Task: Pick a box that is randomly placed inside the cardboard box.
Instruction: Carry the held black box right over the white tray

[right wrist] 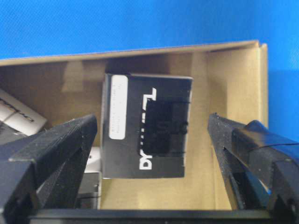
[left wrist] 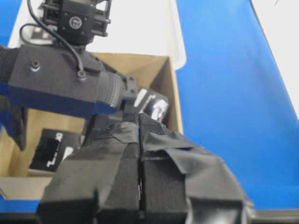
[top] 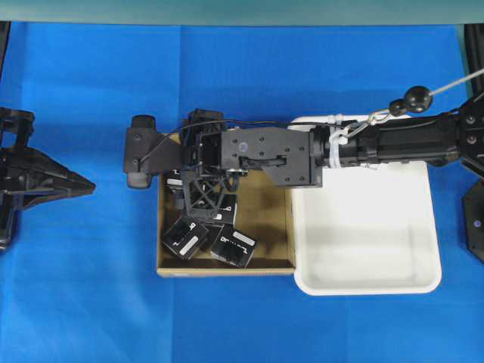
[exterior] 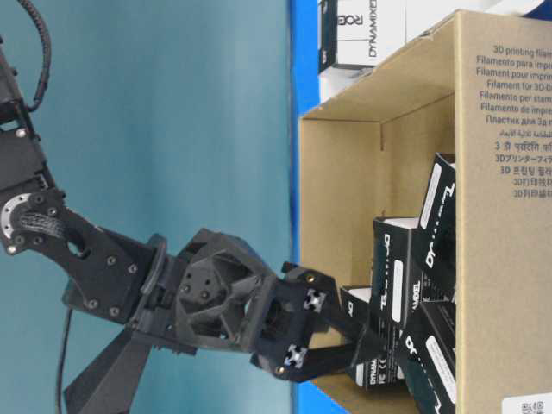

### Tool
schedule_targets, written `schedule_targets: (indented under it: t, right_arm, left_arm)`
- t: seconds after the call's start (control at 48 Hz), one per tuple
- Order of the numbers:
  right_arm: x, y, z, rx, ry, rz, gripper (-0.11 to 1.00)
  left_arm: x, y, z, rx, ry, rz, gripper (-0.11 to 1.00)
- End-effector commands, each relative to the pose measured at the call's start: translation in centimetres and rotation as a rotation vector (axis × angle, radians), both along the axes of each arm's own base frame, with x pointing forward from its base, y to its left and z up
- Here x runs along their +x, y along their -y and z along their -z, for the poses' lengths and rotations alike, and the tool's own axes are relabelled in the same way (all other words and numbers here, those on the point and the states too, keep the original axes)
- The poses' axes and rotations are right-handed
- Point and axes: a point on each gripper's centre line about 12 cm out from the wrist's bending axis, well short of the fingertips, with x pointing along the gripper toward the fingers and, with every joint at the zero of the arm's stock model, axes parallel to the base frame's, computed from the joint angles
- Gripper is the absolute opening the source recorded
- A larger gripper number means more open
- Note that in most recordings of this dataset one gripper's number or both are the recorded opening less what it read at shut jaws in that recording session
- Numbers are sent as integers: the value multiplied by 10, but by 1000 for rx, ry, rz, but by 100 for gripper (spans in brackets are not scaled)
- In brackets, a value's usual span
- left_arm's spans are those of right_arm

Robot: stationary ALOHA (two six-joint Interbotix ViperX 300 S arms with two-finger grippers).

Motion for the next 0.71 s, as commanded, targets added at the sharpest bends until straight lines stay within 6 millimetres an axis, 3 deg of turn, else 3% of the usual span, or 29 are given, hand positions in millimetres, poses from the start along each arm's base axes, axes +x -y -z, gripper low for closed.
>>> schedule_targets:
  t: [0.0, 0.437, 0.521, 0.625, 0.687]
  right_arm:
    - [0, 0, 9, 8, -12, 4, 99]
    - [2, 4, 20, 19, 6, 11, 96]
    - [1, 1, 21, 19, -14, 8, 88]
    - [1, -5, 17, 18, -17, 0, 67]
    - [1, -9, 12, 17, -10, -7, 65]
  left_arm:
    - [2, 0, -5, 4, 17, 2, -7]
    - [1, 0, -6, 4, 19, 2, -7]
    - [1, 0, -6, 4, 19, 2, -7]
    - [1, 0, -6, 3, 20, 2, -7]
    - [1, 0, -6, 3, 20, 2, -7]
